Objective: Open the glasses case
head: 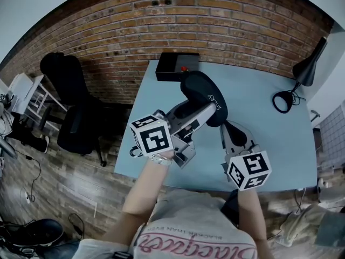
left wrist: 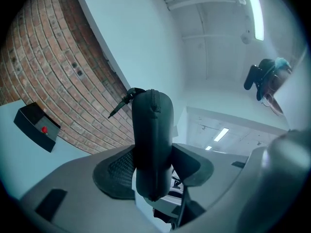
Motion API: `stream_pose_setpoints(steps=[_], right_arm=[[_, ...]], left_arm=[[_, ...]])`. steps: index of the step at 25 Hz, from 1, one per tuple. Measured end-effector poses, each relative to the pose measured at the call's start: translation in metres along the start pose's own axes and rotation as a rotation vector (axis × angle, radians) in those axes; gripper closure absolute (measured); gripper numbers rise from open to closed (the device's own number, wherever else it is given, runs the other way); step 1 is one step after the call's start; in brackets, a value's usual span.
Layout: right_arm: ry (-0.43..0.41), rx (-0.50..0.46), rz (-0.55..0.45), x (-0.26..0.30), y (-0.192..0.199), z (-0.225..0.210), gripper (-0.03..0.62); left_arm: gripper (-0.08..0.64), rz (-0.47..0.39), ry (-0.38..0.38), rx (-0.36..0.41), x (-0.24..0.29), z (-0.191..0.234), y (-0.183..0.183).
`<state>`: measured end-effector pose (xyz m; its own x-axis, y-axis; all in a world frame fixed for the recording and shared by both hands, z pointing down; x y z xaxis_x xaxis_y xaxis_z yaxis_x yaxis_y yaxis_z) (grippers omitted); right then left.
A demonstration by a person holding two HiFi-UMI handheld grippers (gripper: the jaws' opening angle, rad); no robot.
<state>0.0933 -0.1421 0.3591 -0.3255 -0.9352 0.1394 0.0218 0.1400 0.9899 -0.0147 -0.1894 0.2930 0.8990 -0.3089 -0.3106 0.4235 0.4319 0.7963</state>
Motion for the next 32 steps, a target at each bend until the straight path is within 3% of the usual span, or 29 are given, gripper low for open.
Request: stream_pose_setpoints(steps=[4,9,13,18,20,24,29,32], right_arm=[[-0.007,-0.049,-0.005,-0.004,-0.002,-0.006,0.574],[-0.038,-0.200,-0.008,-0.007,-0.003,-0.010,0.574],[-0.047,-0.283,-0.021,-0.009,-0.007,-0.005,0.574],[0.031,-0.426,-0.110,-0.013,-0.021,0.002,0.574],[0.080,-0.537,-0.127,-0.016,-0.025,0.007,0.574],[0.123,-0.694,-0.141,-0.018,-0.022,0.017,0.574],[0.114,-0.720,-0.150,-0.017,-0.014,0.023,0.574],[0.072,-0.657,-0.133,-0.017,-0.015,0.019,0.574]], left_arm=[[0.328,0.065,0.040,0.017,-0.002,-0.005,0.007],[0.330,0.139,0.069,0.022,-0.005,-0.008,0.013],[0.321,0.064,0.041,0.028,-0.007,-0.007,0.009],[0.283,0.026,-0.014,0.010,-0.002,-0.003,0.012],[0.245,0.009,-0.027,-0.029,-0.001,0.000,0.014],[0.239,-0.066,-0.041,-0.141,-0.002,0.006,0.012],[0.224,-0.086,-0.056,-0.230,-0.001,0.013,0.017],[0.250,-0.065,-0.031,-0.195,0.000,0.010,0.016]])
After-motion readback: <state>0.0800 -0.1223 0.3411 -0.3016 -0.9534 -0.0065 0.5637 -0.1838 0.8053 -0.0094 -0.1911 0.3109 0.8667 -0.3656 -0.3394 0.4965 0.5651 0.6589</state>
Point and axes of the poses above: the fingertips, and each gripper's own axes: x forward along the fingers, z to its left, y out of its underside, the point moved 4 cm from there along -x, backward along the fingers, and after that the axes turned 8 degrees about y, right-handed, at the moved point
